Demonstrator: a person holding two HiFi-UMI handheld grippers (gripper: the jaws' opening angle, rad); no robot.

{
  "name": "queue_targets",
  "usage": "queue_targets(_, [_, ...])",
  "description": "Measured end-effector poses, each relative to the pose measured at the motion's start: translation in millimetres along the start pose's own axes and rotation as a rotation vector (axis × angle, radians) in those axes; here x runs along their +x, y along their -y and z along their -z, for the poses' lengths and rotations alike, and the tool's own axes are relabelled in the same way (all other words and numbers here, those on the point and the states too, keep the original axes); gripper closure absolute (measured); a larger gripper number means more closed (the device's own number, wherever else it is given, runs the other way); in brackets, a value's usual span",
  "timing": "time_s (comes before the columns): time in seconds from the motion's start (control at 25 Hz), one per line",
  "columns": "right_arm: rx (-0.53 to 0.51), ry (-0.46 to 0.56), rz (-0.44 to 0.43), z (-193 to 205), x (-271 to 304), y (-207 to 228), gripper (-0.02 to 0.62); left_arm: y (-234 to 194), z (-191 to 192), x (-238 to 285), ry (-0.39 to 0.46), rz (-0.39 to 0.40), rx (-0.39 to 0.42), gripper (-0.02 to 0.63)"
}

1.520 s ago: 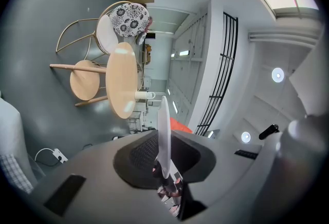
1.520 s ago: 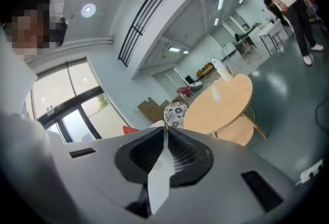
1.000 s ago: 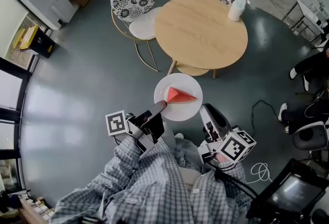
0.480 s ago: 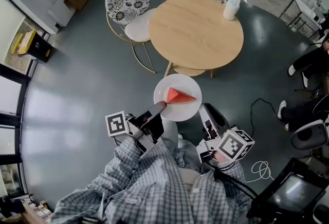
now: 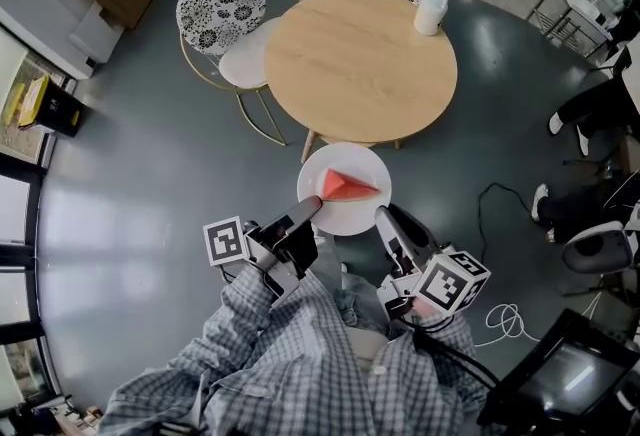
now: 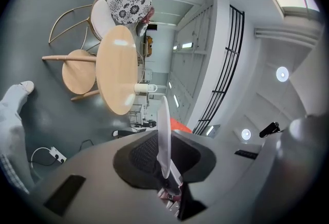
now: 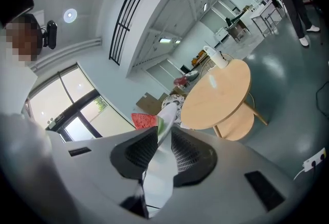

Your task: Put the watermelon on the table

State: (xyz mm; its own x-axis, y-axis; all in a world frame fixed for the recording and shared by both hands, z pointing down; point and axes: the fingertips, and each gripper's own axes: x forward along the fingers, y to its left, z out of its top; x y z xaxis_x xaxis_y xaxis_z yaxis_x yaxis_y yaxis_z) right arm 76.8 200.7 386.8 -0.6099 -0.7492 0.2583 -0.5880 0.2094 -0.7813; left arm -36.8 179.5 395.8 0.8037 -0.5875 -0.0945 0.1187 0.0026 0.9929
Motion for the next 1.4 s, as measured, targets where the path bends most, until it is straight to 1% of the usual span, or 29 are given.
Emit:
queue_targets(0.08, [0.004, 0.017, -0.019, -8.2, 4.7, 4.1, 0.511, -0.1, -6.9, 9.3, -0.013, 0.005, -0.005, 0.551])
queue_targets(0.16, [-0.013, 0.025, -0.02, -15.9, 11.7, 9.1, 0.511, -2.1, -15.4, 18.2, -0.026, 0.004, -0.007, 0.551])
queue_targets(0.28, [-0.041, 0.03, 0.003, -29.5, 24.9, 15.5, 0.511, -4.0, -31.2, 34.1, -0.045, -0.004, -0.012, 0.551])
queue_targets(0.52, [-0.018, 0.052, 0.04, -57.1, 50.7, 26.8, 0.511, -3.1, -62.5, 64.7, -0.087, -0.017, -0.012, 0.551])
queue_targets(0.92, [0.007, 0.072, 0.099, -94.6, 98.9, 43.4, 0.511, -5.7, -116.3, 105.9, -0.127, -0.028, -0.011, 0.551])
queue_targets(1.16, [0.017, 0.048, 0.136, -111.8, 152.5, 62.3, 0.511, -24.1, -169.7, 128.2, -0.146, -0.044, -0.035, 0.551])
queue_targets(1.24, [0.023, 0.049, 0.134, -113.2, 158.1, 64.7, 0.511, -27.2, -176.0, 130.8, -0.149, -0.044, -0.032, 0.551])
queue_targets(1.4, [0.034, 0.056, 0.145, -113.4, 155.7, 65.3, 0.511, -26.5, -173.7, 131.2, -0.147, -0.049, -0.037, 0.551])
